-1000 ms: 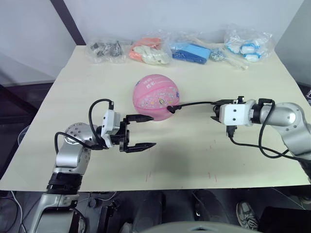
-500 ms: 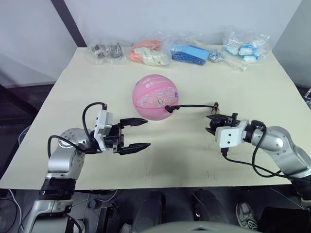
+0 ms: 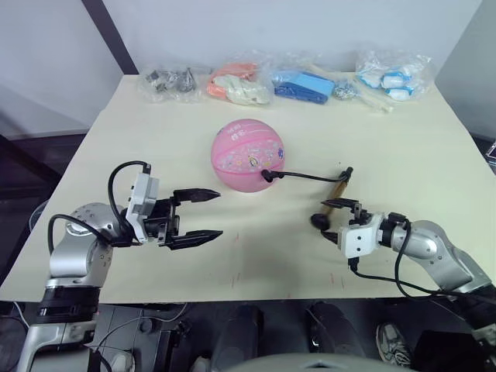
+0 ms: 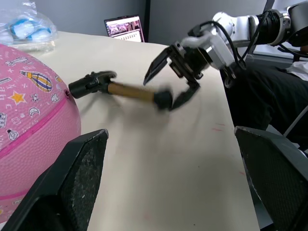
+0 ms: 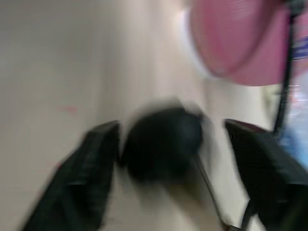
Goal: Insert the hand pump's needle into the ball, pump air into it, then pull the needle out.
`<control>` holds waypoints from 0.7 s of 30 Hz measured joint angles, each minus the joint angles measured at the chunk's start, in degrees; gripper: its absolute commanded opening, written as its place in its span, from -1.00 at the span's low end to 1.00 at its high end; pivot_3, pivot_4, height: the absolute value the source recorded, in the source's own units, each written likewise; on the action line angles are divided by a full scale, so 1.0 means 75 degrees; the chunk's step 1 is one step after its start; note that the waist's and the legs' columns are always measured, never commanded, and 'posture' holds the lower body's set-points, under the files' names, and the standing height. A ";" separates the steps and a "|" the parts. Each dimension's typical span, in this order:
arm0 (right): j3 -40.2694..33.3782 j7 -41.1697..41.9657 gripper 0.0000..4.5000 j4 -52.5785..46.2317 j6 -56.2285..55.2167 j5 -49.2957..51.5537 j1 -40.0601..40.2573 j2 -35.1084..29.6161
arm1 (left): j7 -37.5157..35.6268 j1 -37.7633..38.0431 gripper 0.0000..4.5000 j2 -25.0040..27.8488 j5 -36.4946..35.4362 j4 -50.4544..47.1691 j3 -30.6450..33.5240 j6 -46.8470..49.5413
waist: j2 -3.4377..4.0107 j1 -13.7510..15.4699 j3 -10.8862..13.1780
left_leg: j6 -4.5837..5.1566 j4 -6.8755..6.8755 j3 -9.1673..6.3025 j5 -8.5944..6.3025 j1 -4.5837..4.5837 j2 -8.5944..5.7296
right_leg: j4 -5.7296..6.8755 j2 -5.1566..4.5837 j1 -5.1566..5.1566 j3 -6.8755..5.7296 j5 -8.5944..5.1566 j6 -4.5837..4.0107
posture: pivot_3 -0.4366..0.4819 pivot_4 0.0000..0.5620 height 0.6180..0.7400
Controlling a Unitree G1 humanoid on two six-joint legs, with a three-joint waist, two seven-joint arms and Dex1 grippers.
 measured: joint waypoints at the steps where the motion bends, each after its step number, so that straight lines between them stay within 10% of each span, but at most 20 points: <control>1: 0.0000 0.0025 0.98 0.0000 -0.0018 0.0038 0.0000 -0.0001 | -0.0009 -0.0015 1.00 0.0000 0.0002 0.0001 0.0000 -0.0011 | 0.0000 -0.0005 0.0000 | 0.0000 0.0000 0.0000 0.0000 0.0000 0.0000 | 0.0001 0.0000 0.0000 0.0000 0.0000 0.0000 | -0.05 -0.47 0.97; 21: -0.0947 0.0725 0.98 -0.2695 0.2776 0.4929 0.1005 0.0795 | 0.0516 -0.1787 1.00 -0.0246 0.0309 0.1494 0.0167 -0.0329 | -0.0006 0.0017 0.0001 | 0.0001 0.0004 -0.0012 0.0000 -0.0001 0.0000 | 0.0004 0.0007 0.0000 -0.0006 0.0001 0.0000 | -0.05 -0.47 0.97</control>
